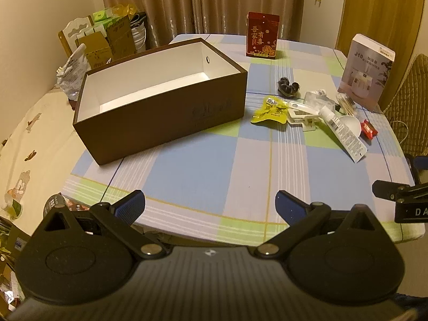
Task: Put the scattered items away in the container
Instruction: 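Move both tools toward the scattered items beside the brown box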
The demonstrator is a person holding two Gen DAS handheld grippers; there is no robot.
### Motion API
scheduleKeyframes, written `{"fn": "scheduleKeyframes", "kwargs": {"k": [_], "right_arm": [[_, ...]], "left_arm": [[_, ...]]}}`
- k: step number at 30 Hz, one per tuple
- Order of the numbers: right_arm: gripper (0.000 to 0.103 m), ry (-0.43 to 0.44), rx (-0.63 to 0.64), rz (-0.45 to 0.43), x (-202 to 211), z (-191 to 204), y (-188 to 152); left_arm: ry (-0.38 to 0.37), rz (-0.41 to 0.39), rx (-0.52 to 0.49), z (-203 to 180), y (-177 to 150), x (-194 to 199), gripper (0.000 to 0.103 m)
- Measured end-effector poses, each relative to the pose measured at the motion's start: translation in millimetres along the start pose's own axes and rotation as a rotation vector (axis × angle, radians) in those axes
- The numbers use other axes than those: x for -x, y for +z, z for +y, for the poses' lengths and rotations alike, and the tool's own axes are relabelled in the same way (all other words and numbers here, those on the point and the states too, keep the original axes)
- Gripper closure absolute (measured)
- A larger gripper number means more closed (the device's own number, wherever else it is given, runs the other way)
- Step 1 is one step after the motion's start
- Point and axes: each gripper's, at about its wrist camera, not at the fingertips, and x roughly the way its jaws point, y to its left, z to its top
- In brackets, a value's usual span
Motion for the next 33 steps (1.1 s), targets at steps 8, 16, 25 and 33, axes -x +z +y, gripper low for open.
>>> {"fn": "scheduleKeyframes", "kwargs": {"k": [8, 16, 25, 33], "right_arm": [[0.0, 0.066, 0.027, -0.015, -14.9, -9.8, 16.8], [0.0, 0.132, 0.075, -0.014, -29.7, -18.8, 23.4], [0.0, 0.147, 0.077, -0.019, -38.7, -39.1, 27.5], [0.0, 0.145, 0.032, 0.033, -50.0, -64.7, 29.0]], "left_arm": [[0.007, 0.003, 0.02, -4.6, 12.6, -12.9, 0.001], [0.019, 0.015, 0.03, -11.6, 24.1, -27.9, 0.001], [0.004, 0.043, 0.011, -24.8, 33.6, -45.5, 0.001], [-0.001, 0.04, -0.026, -40.7, 40.2, -59.2, 0.001]]}}
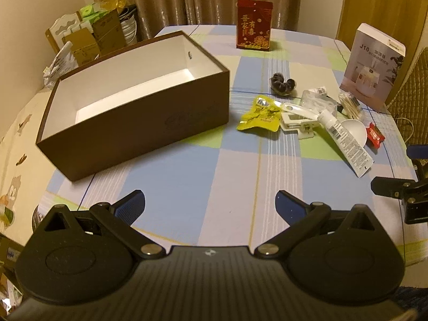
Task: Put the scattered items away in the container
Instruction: 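Move both tools toward the scattered items beside the brown box, then grasp the yellow snack packet with the left tool while the right tool grasps the white tube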
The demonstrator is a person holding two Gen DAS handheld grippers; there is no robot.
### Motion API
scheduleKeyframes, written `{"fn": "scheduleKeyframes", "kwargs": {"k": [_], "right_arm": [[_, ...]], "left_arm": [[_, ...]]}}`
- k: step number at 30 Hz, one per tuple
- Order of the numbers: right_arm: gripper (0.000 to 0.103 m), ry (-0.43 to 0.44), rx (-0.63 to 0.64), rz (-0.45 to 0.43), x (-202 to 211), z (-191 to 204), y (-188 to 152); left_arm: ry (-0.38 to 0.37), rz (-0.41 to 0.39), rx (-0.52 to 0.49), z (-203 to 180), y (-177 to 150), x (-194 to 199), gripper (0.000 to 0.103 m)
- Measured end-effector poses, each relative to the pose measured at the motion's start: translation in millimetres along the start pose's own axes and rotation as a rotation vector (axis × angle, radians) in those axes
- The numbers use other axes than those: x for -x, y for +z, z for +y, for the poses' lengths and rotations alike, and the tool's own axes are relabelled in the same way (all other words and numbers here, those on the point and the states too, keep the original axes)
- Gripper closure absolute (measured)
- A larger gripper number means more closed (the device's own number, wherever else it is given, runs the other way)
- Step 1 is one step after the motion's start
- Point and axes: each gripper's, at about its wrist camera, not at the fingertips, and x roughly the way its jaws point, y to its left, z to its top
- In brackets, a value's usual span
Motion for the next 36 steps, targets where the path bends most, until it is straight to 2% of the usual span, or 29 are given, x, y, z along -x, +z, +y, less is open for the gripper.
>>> {"fn": "scheduleKeyframes", "kwargs": {"k": [7, 12, 17, 22, 23, 24, 25, 29, 32, 36], "right_arm": [[0.0, -0.019, -0.043, -0.012, -3.0, -31.4, -2.2], [0.0, -0.047, -0.072, -0.009, -7.5, -57.5, -5.2], [0.0, -0.053, -0.091, -0.004, -12.7, -79.2, -8.7], [0.0, -0.051, -0.052, -0.013, -16.3, -89.0, -10.5], [0.002, -0.046, -0.043, -0.015, -17.7, -90.4, -9.9], [0.021, -0.034, -0.029, -0.017, -19.6, -91.7, -9.2], [0.027, -0.017, -0.019, -0.012, -22.7, -93.2, -8.4], [0.027, 0.009, 0.01, -0.01, -34.7, -94.5, -3.8], [0.027, 0.017, 0.03, 0.001, -43.2, -96.1, -1.0], [0.028, 0.013, 0.007, 0.012, -50.9, -109.5, 0.7]], "left_arm": [[-0.031, -0.02, -0.049, -19.0, 9.7, -13.0, 0.001], [-0.102, -0.003, -0.058, -27.3, 19.1, -27.9, 0.001], [-0.12, 0.031, -0.067, -40.9, 29.1, -47.0, 0.002], [-0.159, 0.055, -0.073, -54.9, 37.8, -62.6, 0.008], [-0.164, 0.059, -0.076, -57.7, 39.3, -64.9, 0.01], [-0.168, 0.062, -0.08, -60.0, 40.3, -67.1, 0.01], [-0.171, 0.064, -0.085, -62.2, 41.5, -69.4, 0.011], [-0.177, 0.067, -0.1, -66.4, 44.8, -75.7, 0.014], [-0.179, 0.075, -0.103, -64.7, 46.5, -80.0, 0.027], [-0.197, 0.095, -0.075, -60.8, 47.9, -85.3, 0.029]]}}
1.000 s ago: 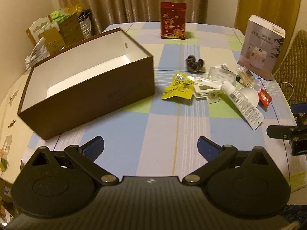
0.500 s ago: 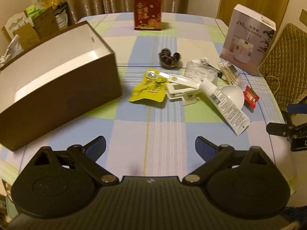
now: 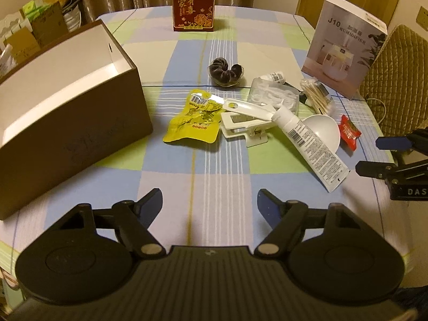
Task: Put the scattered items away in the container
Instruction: 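Grasp the yellow snack packet with the left tool while the right tool grasps the white tube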
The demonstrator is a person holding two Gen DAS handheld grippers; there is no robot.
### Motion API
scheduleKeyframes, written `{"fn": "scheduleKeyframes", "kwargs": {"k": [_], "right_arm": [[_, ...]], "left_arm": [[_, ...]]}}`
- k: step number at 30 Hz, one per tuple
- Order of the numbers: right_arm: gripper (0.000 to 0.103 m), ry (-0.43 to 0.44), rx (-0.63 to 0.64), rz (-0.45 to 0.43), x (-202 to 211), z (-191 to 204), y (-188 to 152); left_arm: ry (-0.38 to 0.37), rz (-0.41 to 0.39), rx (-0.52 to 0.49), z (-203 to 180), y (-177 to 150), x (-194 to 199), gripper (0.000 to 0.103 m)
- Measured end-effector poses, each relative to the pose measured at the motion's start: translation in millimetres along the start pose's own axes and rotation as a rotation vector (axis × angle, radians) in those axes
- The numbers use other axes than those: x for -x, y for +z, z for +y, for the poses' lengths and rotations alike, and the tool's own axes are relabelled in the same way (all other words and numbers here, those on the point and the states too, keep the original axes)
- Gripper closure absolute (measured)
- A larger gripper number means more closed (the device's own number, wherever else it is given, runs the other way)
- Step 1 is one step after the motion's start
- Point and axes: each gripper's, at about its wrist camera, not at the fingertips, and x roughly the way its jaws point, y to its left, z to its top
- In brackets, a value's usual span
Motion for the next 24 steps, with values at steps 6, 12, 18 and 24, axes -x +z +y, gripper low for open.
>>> {"fn": "scheduleKeyframes", "kwargs": {"k": [6, 12, 18, 24], "right_arm": [[0.028, -0.016, -0.021, 0.011, -1.0, -20.1, -1.1], [0.028, -0.001, -0.034, 0.025, -0.5, -37.4, -6.1], [0.028, 0.035, -0.014, 0.005, -0.7, -39.9, 1.3], [0.047, 0.121, 0.042, -0.002, -14.3, -21.4, 14.6]], "left_arm": [[-0.111, 0.023, 0.006, -14.7, 6.7, -13.7, 0.035], [-0.169, 0.033, 0.0, -37.5, 19.8, -30.8, 0.038], [-0.138, 0.048, -0.001, -37.8, 24.9, -41.1, 0.042], [-0.033, 0.04, -0.018, -20.0, 25.3, -41.1, 0.046]]}}
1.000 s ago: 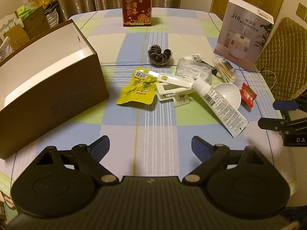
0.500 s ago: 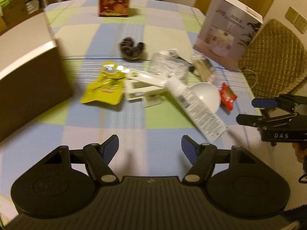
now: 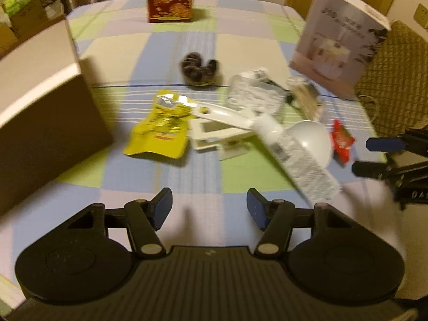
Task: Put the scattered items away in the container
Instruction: 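Grasp the yellow snack packet with the left tool while the right tool grasps the white tube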
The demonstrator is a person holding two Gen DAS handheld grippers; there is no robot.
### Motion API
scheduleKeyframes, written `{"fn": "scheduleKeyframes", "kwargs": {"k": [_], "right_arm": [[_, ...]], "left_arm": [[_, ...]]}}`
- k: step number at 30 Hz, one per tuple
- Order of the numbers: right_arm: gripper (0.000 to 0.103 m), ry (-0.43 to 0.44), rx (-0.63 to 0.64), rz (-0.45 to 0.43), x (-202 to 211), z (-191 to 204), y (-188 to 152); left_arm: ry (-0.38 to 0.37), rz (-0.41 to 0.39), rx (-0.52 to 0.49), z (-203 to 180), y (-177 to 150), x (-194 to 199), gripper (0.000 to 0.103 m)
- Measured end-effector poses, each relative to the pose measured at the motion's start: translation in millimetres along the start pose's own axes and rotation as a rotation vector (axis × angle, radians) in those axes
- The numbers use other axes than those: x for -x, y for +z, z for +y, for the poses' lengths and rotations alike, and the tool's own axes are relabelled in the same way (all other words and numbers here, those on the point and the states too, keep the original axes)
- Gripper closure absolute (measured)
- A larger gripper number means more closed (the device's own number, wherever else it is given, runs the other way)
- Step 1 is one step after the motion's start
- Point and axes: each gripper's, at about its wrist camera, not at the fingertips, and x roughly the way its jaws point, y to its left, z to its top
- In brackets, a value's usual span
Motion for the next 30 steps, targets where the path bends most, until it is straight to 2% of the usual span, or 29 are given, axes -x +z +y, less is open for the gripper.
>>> {"fn": "scheduleKeyframes", "kwargs": {"k": [6, 12, 20, 22, 24, 25, 26, 27, 28, 29, 30], "right_arm": [[0.047, 0.034, 0.064, -0.005, -19.5, 24.6, 10.1], [0.047, -0.008, 0.034, -0.002, -28.3, 35.9, 12.4], [0.047, -0.087, -0.064, -0.003, -30.2, 48.3, 13.2], [0.047, -0.1, -0.08, -0.007, -30.2, 51.7, 12.9], [0.047, -0.114, -0.096, -0.008, -30.5, 54.9, 12.0], [0.047, -0.118, -0.103, -0.007, -30.7, 56.5, 11.5], [0.047, -0.122, -0.109, -0.008, -30.4, 57.7, 10.9], [0.047, -0.125, -0.114, -0.009, -29.8, 58.7, 10.1], [0.047, -0.126, -0.117, -0.009, -29.5, 59.5, 9.1], [0.047, -0.129, -0.119, -0.008, -29.3, 60.3, 8.2], [0.047, -0.134, -0.121, -0.006, -29.1, 60.9, 7.3]], "left_arm": [[0.078, -0.029, -0.086, 15.6, -0.1, -4.2, 0.046], [0.125, -0.073, -0.314, 17.1, -1.2, -19.7, 0.046], [0.175, -0.151, -0.68, 11.7, -8.7, -49.6, 0.046], [0.184, -0.175, -0.745, 10.0, -11.6, -56.7, 0.046], [0.156, -0.198, -0.75, 11.3, -11.3, -61.3, 0.046], [0.15, -0.2, -0.737, 12.7, -9.8, -64.7, 0.048], [0.149, -0.209, -0.725, 14.0, -8.3, -68.0, 0.057], [0.152, -0.217, -0.719, 15.3, -7.3, -71.0, 0.07], [0.168, -0.215, -0.721, 15.3, -5.8, -74.0, 0.077], [0.189, -0.209, -0.723, 16.3, -5.0, -77.7, 0.088], [0.201, -0.205, -0.723, 17.7, -4.6, -80.4, 0.094]]}}
